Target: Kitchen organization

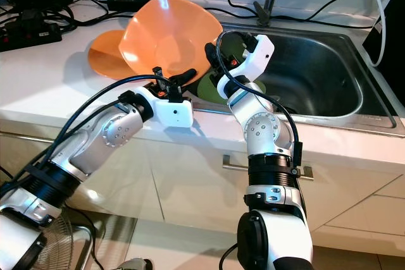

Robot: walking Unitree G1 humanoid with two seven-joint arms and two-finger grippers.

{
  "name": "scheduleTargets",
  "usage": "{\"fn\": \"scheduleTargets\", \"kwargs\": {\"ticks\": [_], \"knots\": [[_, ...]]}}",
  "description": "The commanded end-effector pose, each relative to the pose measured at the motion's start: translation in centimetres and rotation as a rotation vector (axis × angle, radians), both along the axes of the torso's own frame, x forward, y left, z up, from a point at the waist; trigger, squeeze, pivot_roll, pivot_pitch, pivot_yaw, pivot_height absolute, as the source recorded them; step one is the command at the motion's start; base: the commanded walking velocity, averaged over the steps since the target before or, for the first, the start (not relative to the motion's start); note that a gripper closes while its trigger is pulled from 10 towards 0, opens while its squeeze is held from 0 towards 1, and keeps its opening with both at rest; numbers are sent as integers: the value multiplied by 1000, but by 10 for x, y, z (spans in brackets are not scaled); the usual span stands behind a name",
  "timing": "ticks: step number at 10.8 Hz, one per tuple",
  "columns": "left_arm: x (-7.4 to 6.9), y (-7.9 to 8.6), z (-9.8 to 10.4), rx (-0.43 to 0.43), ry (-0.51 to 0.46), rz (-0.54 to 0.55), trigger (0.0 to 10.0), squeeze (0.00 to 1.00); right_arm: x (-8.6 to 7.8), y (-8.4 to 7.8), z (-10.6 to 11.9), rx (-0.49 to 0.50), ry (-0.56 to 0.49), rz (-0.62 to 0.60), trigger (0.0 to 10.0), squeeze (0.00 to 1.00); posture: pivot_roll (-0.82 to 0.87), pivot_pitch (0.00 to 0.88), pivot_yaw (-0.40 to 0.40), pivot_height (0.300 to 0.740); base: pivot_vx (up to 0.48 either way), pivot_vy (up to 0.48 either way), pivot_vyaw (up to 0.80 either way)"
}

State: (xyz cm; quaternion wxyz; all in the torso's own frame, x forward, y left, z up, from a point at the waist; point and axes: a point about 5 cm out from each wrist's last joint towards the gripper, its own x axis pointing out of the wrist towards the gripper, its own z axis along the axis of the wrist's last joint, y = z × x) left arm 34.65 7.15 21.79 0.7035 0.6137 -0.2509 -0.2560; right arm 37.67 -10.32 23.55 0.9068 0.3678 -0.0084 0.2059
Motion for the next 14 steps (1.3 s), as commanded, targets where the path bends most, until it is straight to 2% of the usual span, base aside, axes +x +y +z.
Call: {"fn": "scheduleTargets", "kwargs": {"ticks": [1,2,3,7,9,10,12,13,14], "knots": [[-4,-7,20,29,-79,-67,10000,0,-1,-1,1,-33,-10,7,0,0,201,48,-21,740,0,0,0],[-3,-7,22,44,-82,-72,10000,0,-1,-1,0,-38,-6,7,0,0,201,49,-22,740,0,0,0],[-4,-8,22,54,-73,-85,10000,1000,-1,-1,-1,-40,-4,8,0,0,201,49,-22,740,0,0,0],[-6,-10,18,70,-58,-98,10000,1000,0,-1,-2,-35,10,-15,0,0,202,50,-24,740,0,0,0],[-7,-11,19,62,-65,-102,10000,976,7,-17,-2,30,43,-129,0,0,204,49,-24,740,0,0,0],[-8,-10,19,49,-68,-101,10000,0,11,-29,1,82,57,-205,0,0,203,48,-23,740,0,0,0],[-9,-10,17,25,-56,-97,10000,0,16,-47,5,136,73,-314,0,0,202,48,-22,740,0,0,0],[-10,-10,16,-22,-34,-95,10000,0,18,-54,7,146,78,-367,0,0,205,48,-23,740,0,0,0],[-9,-6,9,-215,98,-62,10000,0,20,-66,6,76,74,-465,3647,0,207,46,-22,740,0,0,0]]}}
